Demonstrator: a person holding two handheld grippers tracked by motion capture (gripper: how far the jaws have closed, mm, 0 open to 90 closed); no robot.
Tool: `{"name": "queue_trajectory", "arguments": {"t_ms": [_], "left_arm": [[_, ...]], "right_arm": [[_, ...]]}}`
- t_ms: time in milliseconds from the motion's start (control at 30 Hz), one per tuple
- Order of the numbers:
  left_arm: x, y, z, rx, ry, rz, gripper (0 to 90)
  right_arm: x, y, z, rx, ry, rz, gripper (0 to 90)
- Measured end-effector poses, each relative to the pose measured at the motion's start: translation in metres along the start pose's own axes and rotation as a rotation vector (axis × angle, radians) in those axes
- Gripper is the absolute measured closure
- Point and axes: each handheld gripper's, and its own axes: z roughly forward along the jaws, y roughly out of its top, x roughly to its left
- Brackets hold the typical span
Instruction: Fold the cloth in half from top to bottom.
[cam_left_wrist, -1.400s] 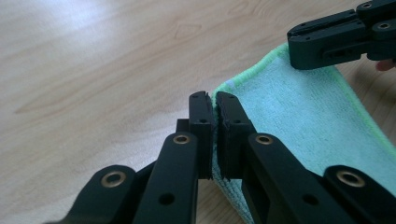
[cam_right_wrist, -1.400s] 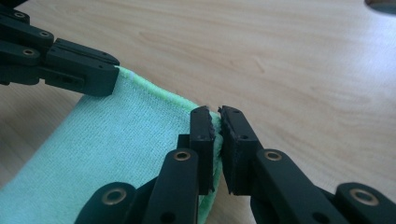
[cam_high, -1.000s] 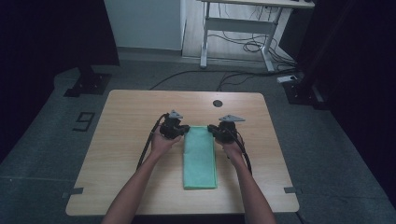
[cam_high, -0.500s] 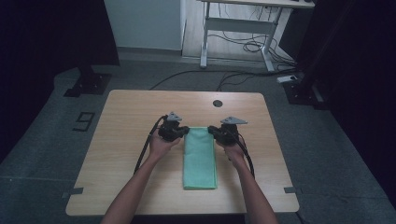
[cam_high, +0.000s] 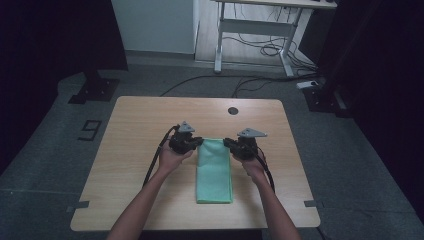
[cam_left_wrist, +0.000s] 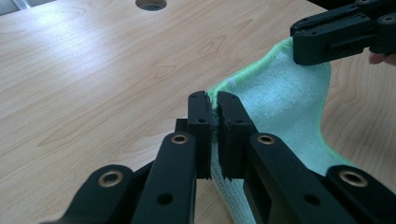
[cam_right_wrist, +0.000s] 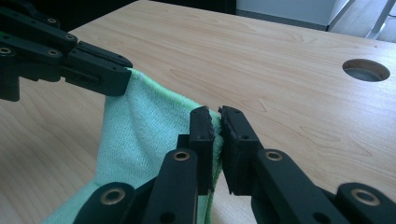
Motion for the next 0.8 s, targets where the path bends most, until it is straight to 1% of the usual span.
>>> {"name": "queue_trajectory", "arguments": {"t_ms": [167, 233, 400, 467, 633, 800], "left_arm": [[-0.002, 0.001, -0.002, 0.001, -0.002, 0.0, 84.8], [-0.005, 0.002, -0.003, 0.004, -0.008, 0.007, 84.8], [-0.007, 0.002, -0.004, 0.014, -0.012, 0.004, 84.9], [-0.008, 0.002, -0.005, 0.014, -0.012, 0.0, 84.9], [-0.009, -0.001, -0.006, 0.012, -0.013, -0.012, 85.0], [-0.012, -0.004, -0.012, 0.008, -0.013, -0.01, 85.1]], "right_arm": [[0.001, 0.0, -0.003, 0.005, 0.006, -0.007, 82.8], [0.0, 0.0, -0.004, 0.007, 0.008, -0.009, 82.8], [0.0, -0.003, -0.007, 0.01, 0.016, 0.003, 82.8], [0.001, -0.003, -0.008, 0.007, 0.017, -0.002, 82.9], [0.002, -0.004, -0.009, 0.008, 0.02, -0.001, 83.1], [0.005, -0.005, -0.012, -0.002, 0.034, -0.005, 83.1]]}}
